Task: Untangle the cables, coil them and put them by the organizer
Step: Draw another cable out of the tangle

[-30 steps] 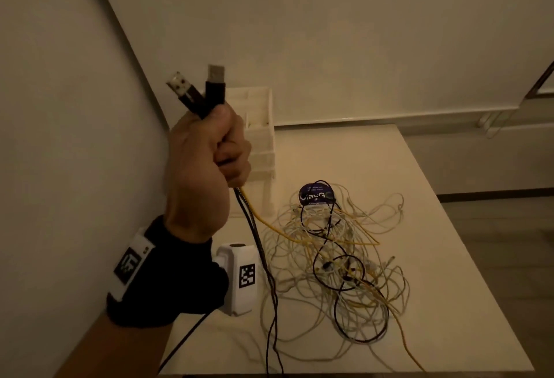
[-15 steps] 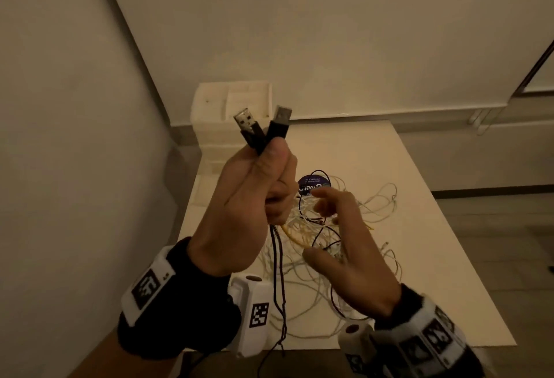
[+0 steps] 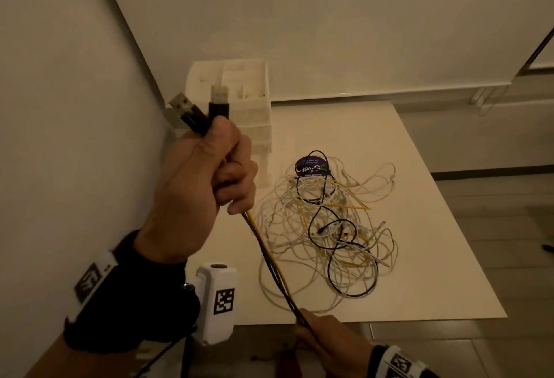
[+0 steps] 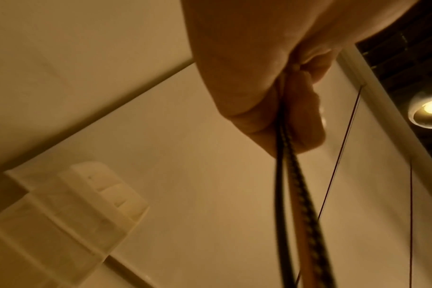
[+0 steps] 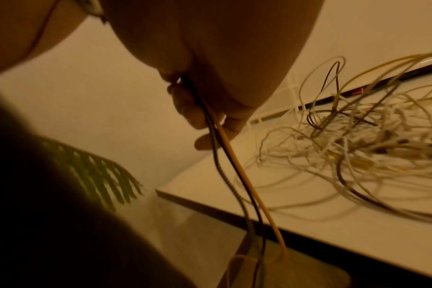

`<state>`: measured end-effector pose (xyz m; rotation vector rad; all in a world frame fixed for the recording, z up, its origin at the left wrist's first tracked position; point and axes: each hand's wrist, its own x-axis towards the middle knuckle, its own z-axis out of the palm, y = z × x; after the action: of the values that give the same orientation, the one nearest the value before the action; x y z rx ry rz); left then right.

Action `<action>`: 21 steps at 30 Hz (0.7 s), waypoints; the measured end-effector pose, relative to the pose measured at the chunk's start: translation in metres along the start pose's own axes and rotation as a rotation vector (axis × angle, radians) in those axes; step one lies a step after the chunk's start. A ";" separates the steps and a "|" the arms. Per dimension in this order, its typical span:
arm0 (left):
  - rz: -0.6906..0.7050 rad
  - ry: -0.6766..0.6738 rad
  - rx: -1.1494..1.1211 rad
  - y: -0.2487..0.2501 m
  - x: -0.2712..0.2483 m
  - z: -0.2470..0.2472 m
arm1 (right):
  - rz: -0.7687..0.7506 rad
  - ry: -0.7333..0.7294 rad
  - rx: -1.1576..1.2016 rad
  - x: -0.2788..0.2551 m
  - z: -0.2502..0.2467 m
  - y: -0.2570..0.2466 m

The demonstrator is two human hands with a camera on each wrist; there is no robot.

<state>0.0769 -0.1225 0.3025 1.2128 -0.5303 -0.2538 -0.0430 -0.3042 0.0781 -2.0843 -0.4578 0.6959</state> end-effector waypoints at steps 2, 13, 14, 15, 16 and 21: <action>-0.021 -0.006 0.040 -0.010 -0.006 0.000 | 0.038 -0.011 -0.026 0.001 0.004 0.012; -0.074 0.014 -0.007 -0.021 -0.029 -0.005 | 0.097 -0.006 -0.021 0.004 -0.034 0.015; -0.082 0.021 -0.010 -0.022 -0.030 -0.005 | 0.100 0.120 -0.047 0.008 -0.051 0.017; -0.088 0.024 -0.022 -0.022 -0.030 -0.004 | 0.118 0.306 -0.103 0.015 -0.071 0.020; -0.092 0.027 -0.036 -0.024 -0.030 -0.002 | 0.159 0.496 -0.171 0.024 -0.091 0.024; -0.105 0.066 -0.079 -0.030 -0.023 0.005 | 0.696 0.447 -0.458 0.066 -0.155 0.057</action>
<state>0.0575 -0.1265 0.2699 1.1698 -0.3969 -0.3200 0.1088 -0.3960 0.0830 -2.7691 0.4272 0.4983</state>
